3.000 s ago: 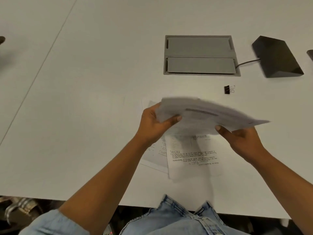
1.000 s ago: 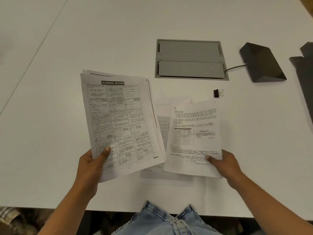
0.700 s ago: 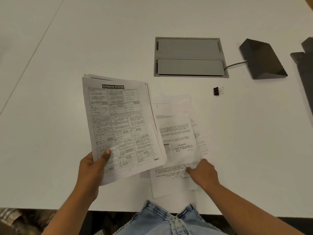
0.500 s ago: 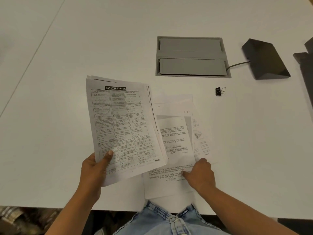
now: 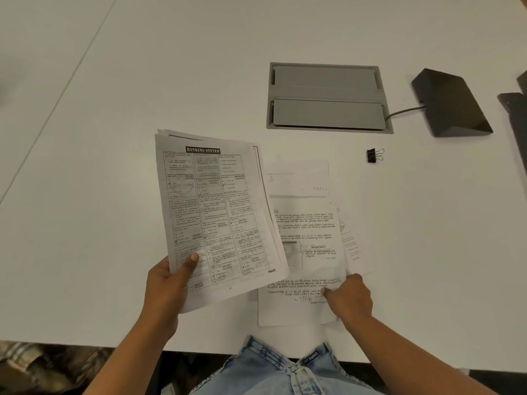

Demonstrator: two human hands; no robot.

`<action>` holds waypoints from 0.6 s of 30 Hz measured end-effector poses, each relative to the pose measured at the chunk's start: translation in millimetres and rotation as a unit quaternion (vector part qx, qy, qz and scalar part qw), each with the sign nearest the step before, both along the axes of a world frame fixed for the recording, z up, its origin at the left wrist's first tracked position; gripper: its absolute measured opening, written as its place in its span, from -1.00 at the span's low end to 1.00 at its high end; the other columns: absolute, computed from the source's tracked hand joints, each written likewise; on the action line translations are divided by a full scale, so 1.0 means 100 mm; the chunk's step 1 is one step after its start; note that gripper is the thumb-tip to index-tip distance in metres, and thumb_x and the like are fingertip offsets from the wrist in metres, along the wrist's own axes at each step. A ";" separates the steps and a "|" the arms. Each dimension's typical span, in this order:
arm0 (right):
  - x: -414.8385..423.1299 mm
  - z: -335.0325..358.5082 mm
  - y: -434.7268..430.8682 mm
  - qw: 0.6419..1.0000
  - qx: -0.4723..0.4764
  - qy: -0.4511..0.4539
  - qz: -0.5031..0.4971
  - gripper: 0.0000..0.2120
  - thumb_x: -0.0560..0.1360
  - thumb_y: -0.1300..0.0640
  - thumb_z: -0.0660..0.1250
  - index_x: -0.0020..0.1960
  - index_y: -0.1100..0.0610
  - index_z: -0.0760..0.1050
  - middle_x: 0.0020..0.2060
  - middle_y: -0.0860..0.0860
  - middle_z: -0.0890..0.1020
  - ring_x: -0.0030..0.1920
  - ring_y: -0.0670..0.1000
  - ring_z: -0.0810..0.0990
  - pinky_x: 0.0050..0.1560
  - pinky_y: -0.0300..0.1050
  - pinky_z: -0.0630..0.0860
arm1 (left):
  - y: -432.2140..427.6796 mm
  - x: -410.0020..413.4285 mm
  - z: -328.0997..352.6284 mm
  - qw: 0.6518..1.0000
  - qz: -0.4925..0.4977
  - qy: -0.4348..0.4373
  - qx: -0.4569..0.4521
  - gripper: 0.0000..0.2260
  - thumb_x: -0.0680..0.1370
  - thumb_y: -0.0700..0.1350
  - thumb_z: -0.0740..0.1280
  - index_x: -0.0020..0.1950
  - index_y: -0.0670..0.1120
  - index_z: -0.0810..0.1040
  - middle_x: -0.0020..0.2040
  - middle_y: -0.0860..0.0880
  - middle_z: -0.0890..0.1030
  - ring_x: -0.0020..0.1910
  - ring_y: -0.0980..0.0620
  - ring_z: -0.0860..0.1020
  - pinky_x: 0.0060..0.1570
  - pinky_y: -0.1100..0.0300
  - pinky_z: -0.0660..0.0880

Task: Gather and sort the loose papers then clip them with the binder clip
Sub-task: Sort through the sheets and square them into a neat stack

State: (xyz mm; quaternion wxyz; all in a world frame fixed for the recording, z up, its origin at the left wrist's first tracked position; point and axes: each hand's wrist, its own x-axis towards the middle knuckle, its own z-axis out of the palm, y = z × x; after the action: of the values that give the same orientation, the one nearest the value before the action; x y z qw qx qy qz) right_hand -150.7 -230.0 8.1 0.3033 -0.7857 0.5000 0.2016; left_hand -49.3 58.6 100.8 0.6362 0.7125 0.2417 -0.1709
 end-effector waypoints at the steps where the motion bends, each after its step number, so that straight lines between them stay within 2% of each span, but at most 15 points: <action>1: 0.00 0.00 0.00 1.000 0.005 0.003 0.000 -0.48 0.35 0.01 0.52 0.15 0.26 0.44 0.04 0.15 0.64 0.01 0.17 0.64 -0.10 -0.07 0.58 | 0.00 0.00 0.00 1.000 0.000 0.001 0.001 -0.85 0.56 -0.10 0.39 0.12 -0.02 0.62 0.01 0.01 0.71 -0.01 -0.07 0.67 -0.09 0.07 0.58; 3: 0.00 0.00 0.00 1.000 0.007 0.000 -0.006 -0.61 0.37 -0.03 0.50 0.03 0.21 0.49 -0.07 0.10 0.65 -0.10 0.13 0.63 -0.13 -0.07 0.59 | 0.00 0.01 -0.01 1.000 0.001 0.002 0.003 -0.85 0.56 -0.10 0.39 0.12 -0.01 0.62 0.02 0.00 0.71 0.00 -0.09 0.67 -0.07 0.05 0.57; 4: 0.00 0.00 0.01 1.000 0.006 -0.008 -0.013 -0.60 0.36 -0.06 0.49 0.01 0.20 0.49 -0.10 0.09 0.64 -0.13 0.11 0.62 -0.16 -0.08 0.59 | 0.01 0.01 -0.01 1.000 0.001 0.001 0.005 -0.84 0.56 -0.10 0.39 0.13 -0.02 0.62 0.02 0.00 0.71 0.01 -0.09 0.67 -0.07 0.05 0.57; 7: 0.00 -0.02 0.10 1.000 -0.002 -0.023 -0.014 -0.34 0.20 -0.26 0.49 0.09 0.19 0.48 -0.03 0.11 0.61 -0.04 0.14 0.62 -0.15 -0.05 0.59 | 0.03 0.00 0.02 1.000 0.008 -0.003 0.007 -0.83 0.56 -0.09 0.38 0.15 -0.02 0.61 0.02 0.01 0.70 0.00 -0.08 0.66 -0.10 0.06 0.57; 8: 0.00 -0.06 0.12 1.000 -0.010 -0.020 0.001 -0.30 0.18 -0.28 0.49 0.10 0.18 0.47 -0.02 0.11 0.60 -0.02 0.15 0.62 -0.14 0.00 0.61 | 0.04 0.00 0.02 1.000 0.009 -0.004 0.006 -0.84 0.57 -0.09 0.38 0.14 -0.01 0.61 0.02 0.01 0.70 -0.01 -0.07 0.66 -0.10 0.06 0.57; 10: 0.00 -0.07 0.15 1.000 -0.015 -0.019 0.015 -0.34 0.20 -0.25 0.50 0.09 0.19 0.46 -0.02 0.11 0.60 -0.02 0.16 0.62 -0.12 0.02 0.62 | 0.06 -0.01 0.03 1.000 0.011 -0.004 0.006 -0.85 0.57 -0.09 0.38 0.13 0.00 0.61 0.03 0.01 0.71 0.00 -0.07 0.66 -0.08 0.05 0.57; 15: 0.05 -0.06 0.15 0.999 0.016 -0.029 0.020 -0.55 0.28 -0.09 0.54 0.02 0.16 0.56 -0.06 0.09 0.66 -0.11 0.09 0.63 -0.23 -0.13 0.55 | 0.13 -0.04 0.03 1.000 0.016 -0.006 0.003 -0.86 0.57 -0.10 0.38 0.11 0.00 0.62 0.02 0.02 0.71 -0.01 -0.04 0.67 -0.14 0.11 0.56; 18: 0.06 -0.07 0.15 0.999 0.018 -0.048 -0.013 -0.47 0.24 -0.03 0.59 0.07 0.19 0.48 -0.04 0.07 0.62 -0.06 0.11 0.62 -0.22 -0.12 0.52 | 0.17 -0.03 0.02 1.000 0.017 -0.006 0.005 -0.87 0.57 -0.10 0.38 0.11 0.00 0.62 0.02 0.02 0.71 -0.02 -0.03 0.67 -0.15 0.11 0.56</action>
State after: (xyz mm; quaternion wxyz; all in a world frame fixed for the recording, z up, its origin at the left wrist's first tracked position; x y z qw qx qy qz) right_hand -144.9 -215.1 0.7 0.3432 -0.7827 0.4912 0.1685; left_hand -52.7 75.4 102.7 0.6373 0.7122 0.2509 -0.1541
